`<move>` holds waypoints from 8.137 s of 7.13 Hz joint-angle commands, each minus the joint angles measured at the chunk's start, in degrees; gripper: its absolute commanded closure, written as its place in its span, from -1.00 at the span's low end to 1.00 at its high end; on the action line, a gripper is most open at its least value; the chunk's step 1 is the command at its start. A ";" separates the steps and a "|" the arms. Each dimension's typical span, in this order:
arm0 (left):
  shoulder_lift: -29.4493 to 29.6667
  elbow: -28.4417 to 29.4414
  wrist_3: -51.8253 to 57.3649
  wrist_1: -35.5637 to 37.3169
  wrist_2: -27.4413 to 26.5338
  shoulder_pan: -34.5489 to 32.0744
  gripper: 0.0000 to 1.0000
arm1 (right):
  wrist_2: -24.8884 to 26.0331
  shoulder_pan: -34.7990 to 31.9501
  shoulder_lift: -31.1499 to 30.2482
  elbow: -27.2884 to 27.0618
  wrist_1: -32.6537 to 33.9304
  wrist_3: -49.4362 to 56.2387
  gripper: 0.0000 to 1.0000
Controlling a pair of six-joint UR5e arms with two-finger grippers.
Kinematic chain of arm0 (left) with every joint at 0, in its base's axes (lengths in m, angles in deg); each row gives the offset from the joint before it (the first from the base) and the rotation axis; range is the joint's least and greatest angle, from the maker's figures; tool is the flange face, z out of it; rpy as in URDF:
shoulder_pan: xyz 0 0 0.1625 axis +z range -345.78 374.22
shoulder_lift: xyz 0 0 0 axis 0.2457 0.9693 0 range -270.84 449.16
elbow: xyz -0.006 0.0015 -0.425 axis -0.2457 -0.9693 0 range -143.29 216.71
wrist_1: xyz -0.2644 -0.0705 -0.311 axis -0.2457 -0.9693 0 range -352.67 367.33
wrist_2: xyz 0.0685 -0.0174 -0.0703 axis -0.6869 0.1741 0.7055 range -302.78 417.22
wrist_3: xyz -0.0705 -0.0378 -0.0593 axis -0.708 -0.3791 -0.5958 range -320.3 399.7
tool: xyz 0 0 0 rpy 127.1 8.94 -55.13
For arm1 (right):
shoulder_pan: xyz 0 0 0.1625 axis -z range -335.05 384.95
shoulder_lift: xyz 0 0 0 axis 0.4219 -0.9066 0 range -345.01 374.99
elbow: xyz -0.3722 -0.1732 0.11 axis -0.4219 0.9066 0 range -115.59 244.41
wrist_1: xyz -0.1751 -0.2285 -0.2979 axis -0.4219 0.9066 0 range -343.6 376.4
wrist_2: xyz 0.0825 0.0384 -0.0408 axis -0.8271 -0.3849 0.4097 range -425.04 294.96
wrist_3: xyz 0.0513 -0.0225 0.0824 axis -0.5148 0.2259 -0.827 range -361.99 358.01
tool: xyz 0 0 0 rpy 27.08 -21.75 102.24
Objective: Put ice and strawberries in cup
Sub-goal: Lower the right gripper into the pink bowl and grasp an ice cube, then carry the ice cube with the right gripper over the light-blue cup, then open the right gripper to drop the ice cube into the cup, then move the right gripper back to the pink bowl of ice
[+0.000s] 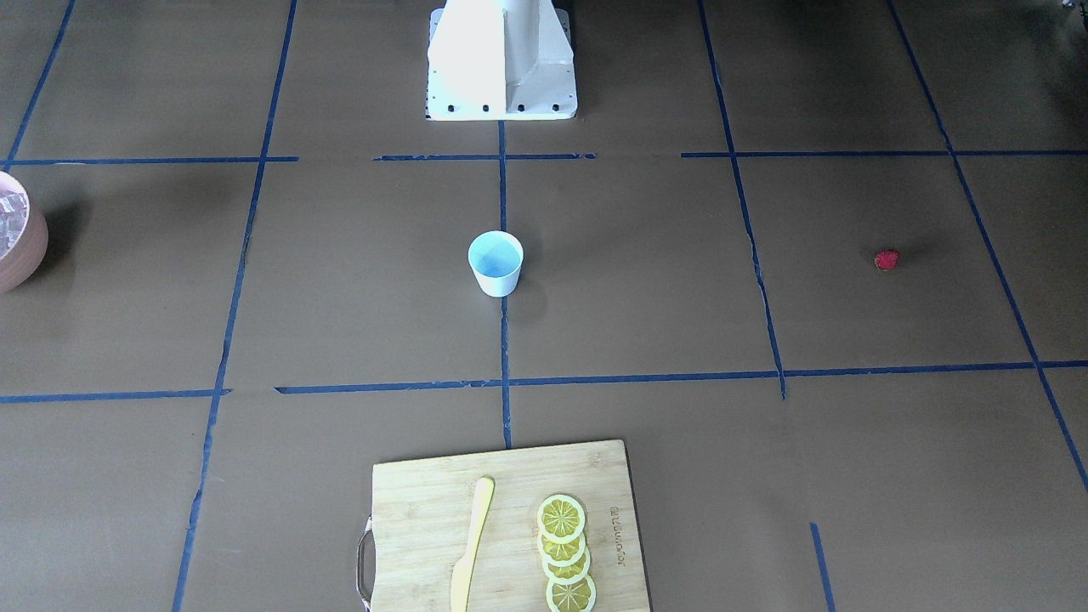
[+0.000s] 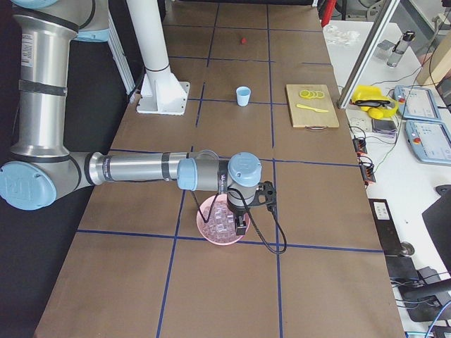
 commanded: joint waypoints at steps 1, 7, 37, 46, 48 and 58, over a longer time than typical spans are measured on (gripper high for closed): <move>-0.07 -0.16 0.24 -0.19 0.22 0.06 -1.00 | -0.28 0.07 -0.11 0.06 -0.03 -0.12 -1.00; -5.16 0.27 0.15 -6.33 1.62 0.15 -1.00 | -1.34 5.30 -2.13 -6.77 -0.03 -16.60 -1.00; -5.43 -1.75 0.06 -6.87 4.70 0.06 -1.00 | 10.53 24.94 -7.79 -14.33 -25.43 -77.42 0.99; -9.21 -4.56 -0.20 -14.26 4.79 0.06 -1.00 | 23.00 53.40 47.24 1.88 -9.35 -122.29 0.83; -9.21 -4.47 -0.29 -14.26 6.28 0.15 -1.00 | 26.08 56.48 47.96 3.65 -9.44 -122.21 0.71; -9.30 -4.65 -0.29 -14.26 6.37 0.06 -1.00 | 19.88 46.79 35.62 -9.73 -4.09 -117.15 -0.25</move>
